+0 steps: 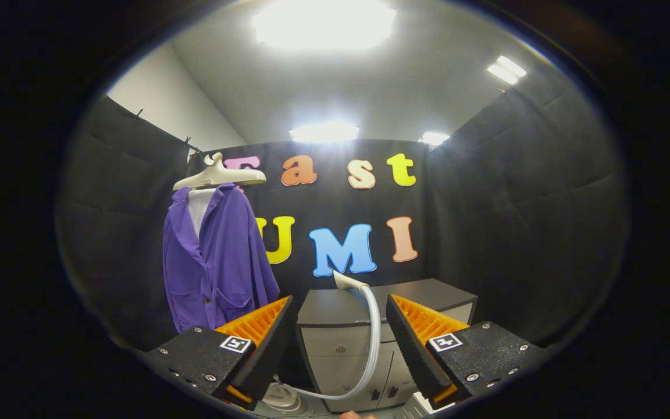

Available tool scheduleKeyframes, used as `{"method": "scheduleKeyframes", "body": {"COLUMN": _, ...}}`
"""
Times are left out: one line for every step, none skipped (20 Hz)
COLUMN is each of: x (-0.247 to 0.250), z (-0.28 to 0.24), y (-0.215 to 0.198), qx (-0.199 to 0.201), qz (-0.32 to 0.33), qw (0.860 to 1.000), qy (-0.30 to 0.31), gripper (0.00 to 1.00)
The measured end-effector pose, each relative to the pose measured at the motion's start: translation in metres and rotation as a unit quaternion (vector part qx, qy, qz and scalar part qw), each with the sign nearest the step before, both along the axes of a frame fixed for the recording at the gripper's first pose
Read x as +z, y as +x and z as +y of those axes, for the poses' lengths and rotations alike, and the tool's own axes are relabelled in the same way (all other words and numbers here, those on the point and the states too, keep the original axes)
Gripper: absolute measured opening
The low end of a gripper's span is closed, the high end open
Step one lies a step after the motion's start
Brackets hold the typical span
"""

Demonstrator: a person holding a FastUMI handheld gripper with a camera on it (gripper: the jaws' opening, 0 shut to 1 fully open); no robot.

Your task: Iron the clothes twice with a garment steamer, once on the left side and once on the right side.

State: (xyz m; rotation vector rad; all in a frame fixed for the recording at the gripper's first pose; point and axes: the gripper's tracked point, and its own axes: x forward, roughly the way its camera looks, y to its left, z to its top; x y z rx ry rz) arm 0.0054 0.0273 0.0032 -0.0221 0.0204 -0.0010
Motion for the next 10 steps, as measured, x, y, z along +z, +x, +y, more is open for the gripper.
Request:
{"method": "scheduleKeyframes", "body": {"x": 0.0, "z": 0.003, "y": 0.002, "qx": 0.002, "qz": 0.001, "qw": 1.0, "qy": -0.001, "gripper": 0.94}}
{"method": "scheduleKeyframes", "body": {"x": 0.001, "z": 0.006, "y": 0.004, "qx": 0.004, "qz": 0.002, "qw": 1.0, "qy": -0.002, "gripper": 0.94}}
{"method": "scheduleKeyframes", "body": {"x": 0.002, "z": 0.008, "y": 0.006, "qx": 0.005, "qz": 0.001, "qw": 1.0, "qy": -0.005, "gripper": 0.94}}
{"method": "scheduleKeyframes", "body": {"x": 0.004, "z": 0.009, "y": 0.009, "qx": 0.005, "qz": 0.003, "qw": 1.0, "qy": -0.008, "gripper": 0.94}}
{"method": "scheduleKeyframes", "body": {"x": 0.005, "z": 0.01, "y": 0.012, "qx": 0.004, "qz": 0.006, "qw": 1.0, "qy": -0.013, "gripper": 0.94}}
{"method": "scheduleKeyframes", "body": {"x": 0.006, "z": 0.011, "y": 0.015, "qx": 0.004, "qz": 0.01, "qw": 1.0, "qy": -0.016, "gripper": 0.94}}
{"method": "scheduleKeyframes", "body": {"x": 0.009, "z": 0.013, "y": 0.019, "qx": 0.007, "qz": 0.012, "qw": 1.0, "qy": -0.019, "gripper": 0.94}}
{"method": "scheduleKeyframes", "body": {"x": 0.012, "z": 0.015, "y": 0.022, "qx": 0.012, "qz": 0.013, "qw": 1.0, "qy": -0.021, "gripper": 0.94}}
{"method": "scheduleKeyframes", "body": {"x": 0.015, "z": 0.015, "y": 0.026, "qx": 0.015, "qz": 0.013, "qw": 1.0, "qy": -0.021, "gripper": 0.94}}
{"method": "scheduleKeyframes", "body": {"x": 0.019, "z": 0.014, "y": 0.031, "qx": 0.018, "qz": 0.013, "qw": 0.999, "qy": -0.024, "gripper": 0.94}}
